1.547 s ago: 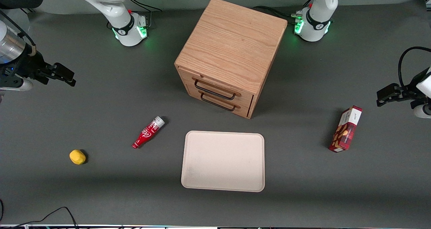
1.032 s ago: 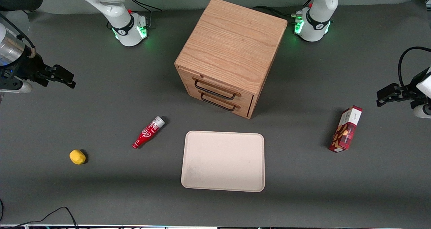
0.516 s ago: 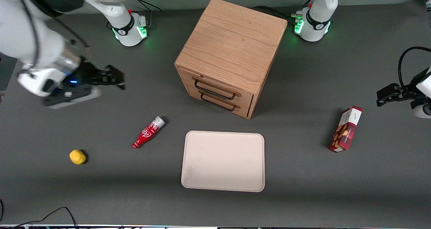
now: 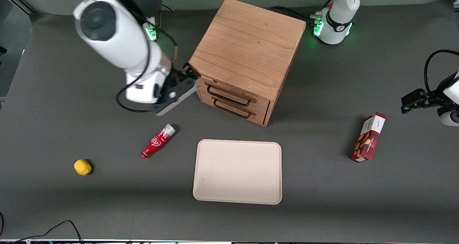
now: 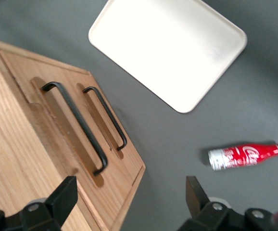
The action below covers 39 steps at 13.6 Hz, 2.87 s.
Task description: Open upper drawer
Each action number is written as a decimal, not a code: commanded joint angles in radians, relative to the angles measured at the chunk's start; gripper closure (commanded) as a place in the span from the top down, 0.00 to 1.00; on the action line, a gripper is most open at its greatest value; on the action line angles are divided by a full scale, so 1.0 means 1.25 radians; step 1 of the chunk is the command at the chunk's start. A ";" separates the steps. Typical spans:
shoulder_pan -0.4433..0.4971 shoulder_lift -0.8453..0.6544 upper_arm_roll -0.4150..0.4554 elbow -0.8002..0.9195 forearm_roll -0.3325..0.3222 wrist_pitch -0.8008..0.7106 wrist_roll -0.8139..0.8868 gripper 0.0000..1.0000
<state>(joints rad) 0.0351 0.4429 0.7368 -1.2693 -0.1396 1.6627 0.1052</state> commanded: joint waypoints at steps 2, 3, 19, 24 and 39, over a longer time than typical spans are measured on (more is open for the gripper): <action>0.065 0.065 0.018 0.036 -0.070 0.051 -0.032 1.00; 0.069 0.071 0.025 0.034 -0.071 0.076 -0.071 1.00; 0.070 0.148 0.022 -0.120 -0.167 0.242 -0.132 1.00; 0.064 0.155 0.016 -0.125 -0.166 0.247 -0.141 1.00; 0.011 0.192 0.030 -0.060 -0.064 0.179 -0.275 1.00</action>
<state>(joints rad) 0.0497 0.6585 0.7687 -1.3702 -0.2340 1.8889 -0.1794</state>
